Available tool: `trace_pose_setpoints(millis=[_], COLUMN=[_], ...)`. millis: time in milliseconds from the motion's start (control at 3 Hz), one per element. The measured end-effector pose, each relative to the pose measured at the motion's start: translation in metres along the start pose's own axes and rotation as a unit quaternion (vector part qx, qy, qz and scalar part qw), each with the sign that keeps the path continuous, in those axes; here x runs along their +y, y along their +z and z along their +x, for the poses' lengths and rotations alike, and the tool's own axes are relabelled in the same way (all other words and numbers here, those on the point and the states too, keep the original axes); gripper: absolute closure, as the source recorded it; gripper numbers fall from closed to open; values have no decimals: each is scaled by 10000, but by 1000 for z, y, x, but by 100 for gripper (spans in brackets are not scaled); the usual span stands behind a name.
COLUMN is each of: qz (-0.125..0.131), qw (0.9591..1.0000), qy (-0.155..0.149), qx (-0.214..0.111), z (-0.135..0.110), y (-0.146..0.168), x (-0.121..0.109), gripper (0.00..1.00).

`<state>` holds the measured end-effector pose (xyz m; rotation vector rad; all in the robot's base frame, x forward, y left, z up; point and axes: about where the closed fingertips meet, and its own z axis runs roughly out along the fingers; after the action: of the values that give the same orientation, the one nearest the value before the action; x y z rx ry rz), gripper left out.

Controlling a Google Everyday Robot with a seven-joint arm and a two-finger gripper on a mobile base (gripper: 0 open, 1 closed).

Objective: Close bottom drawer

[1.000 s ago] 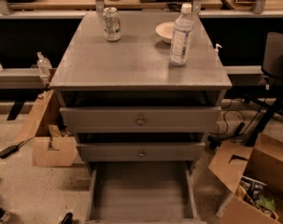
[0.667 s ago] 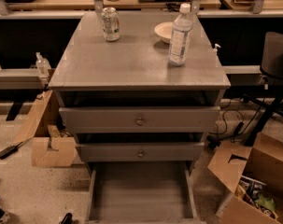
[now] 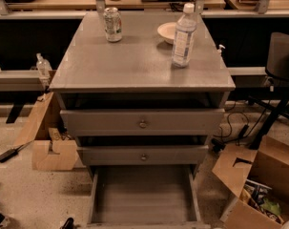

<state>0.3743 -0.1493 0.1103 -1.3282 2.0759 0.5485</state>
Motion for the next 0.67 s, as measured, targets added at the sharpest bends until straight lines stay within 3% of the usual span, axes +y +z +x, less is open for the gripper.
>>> trace_pose_setpoints(millis=[333, 667], qz=[105, 105], qw=[9999, 9999], qy=[-97, -97], qx=[12, 12], z=[-6, -5], y=[0, 0], x=[-14, -14], gripper=[100, 100])
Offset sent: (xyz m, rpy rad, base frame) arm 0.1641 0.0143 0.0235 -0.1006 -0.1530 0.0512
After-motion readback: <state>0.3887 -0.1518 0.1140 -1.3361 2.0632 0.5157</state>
